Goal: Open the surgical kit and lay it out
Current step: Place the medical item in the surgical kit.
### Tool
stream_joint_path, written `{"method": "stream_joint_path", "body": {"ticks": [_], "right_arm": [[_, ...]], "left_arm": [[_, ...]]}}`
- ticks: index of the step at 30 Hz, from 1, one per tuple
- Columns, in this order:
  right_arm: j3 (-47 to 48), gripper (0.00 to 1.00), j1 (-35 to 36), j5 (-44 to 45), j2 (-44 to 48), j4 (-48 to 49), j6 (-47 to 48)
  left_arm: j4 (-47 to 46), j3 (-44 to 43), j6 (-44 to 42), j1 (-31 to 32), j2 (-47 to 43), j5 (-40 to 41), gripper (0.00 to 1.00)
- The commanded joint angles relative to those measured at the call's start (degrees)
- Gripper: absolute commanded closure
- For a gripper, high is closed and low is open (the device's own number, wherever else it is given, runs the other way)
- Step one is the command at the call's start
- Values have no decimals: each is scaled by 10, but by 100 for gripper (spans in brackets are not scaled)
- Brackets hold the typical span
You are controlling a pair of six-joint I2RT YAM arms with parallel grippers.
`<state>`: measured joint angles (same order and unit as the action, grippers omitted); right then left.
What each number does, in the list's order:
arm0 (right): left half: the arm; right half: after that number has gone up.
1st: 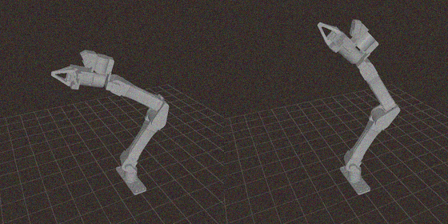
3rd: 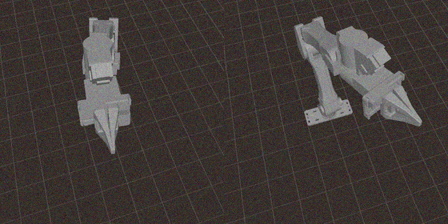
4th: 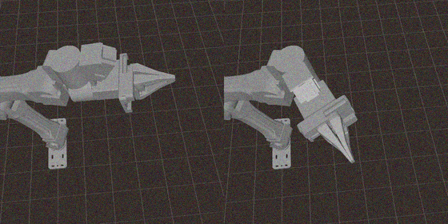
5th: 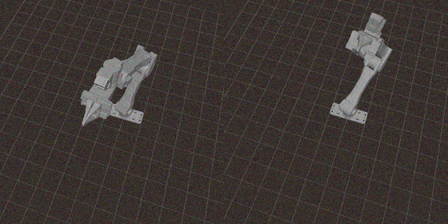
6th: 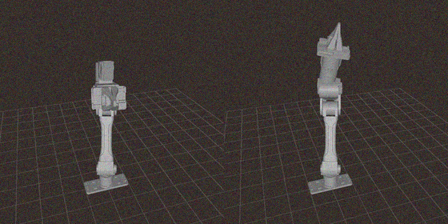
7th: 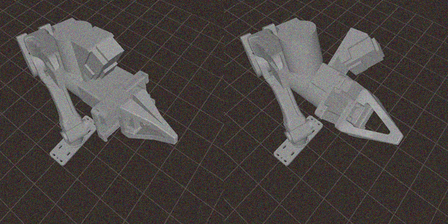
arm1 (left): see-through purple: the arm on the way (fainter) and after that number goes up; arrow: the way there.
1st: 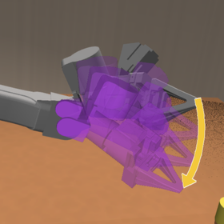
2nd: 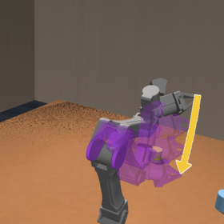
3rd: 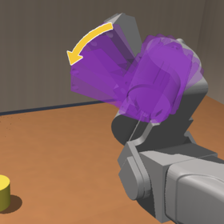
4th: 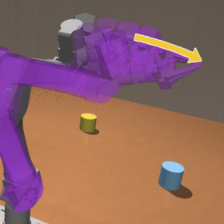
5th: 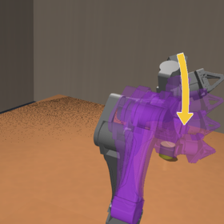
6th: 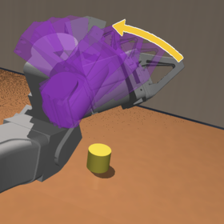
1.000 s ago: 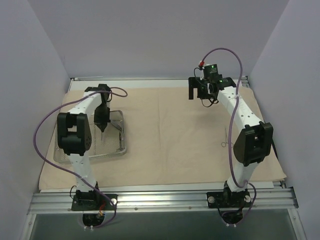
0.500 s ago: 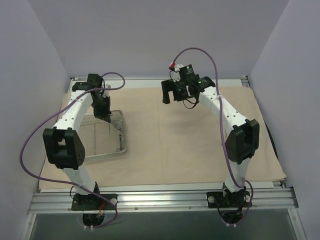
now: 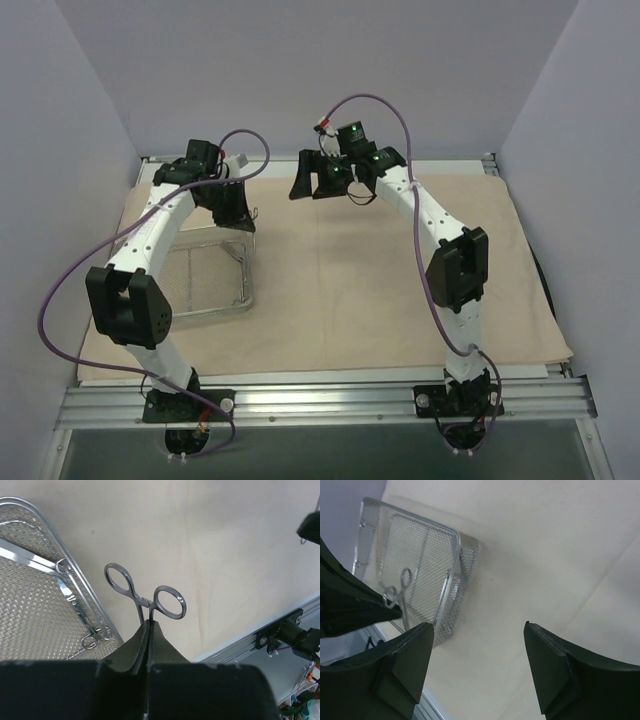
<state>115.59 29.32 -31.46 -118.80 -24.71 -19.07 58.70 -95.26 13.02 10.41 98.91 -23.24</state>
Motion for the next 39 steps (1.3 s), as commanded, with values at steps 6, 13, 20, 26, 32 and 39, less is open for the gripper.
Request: {"method": "stream_joint_path", "body": {"ticks": [6, 13, 20, 26, 32, 39], "right_arm": [[130, 37, 19, -40, -62, -39, -93], [140, 46, 31, -36, -70, -58, -95], [159, 49, 37, -41, -78, -77, -79], [182, 55, 37, -53, -101, -101, -69], [190, 63, 37, -71, -114, -104, -69], [183, 100, 37, -100, -120, -99, -70]], "left_arm": [[-24, -54, 32, 44, -2, 28, 98], [-6, -85, 39, 70, 32, 56, 98], [9, -116, 35, 89, 58, 75, 98], [12, -142, 35, 97, 71, 73, 98], [20, -158, 35, 110, 79, 77, 98], [22, -168, 34, 125, 88, 79, 98]]}}
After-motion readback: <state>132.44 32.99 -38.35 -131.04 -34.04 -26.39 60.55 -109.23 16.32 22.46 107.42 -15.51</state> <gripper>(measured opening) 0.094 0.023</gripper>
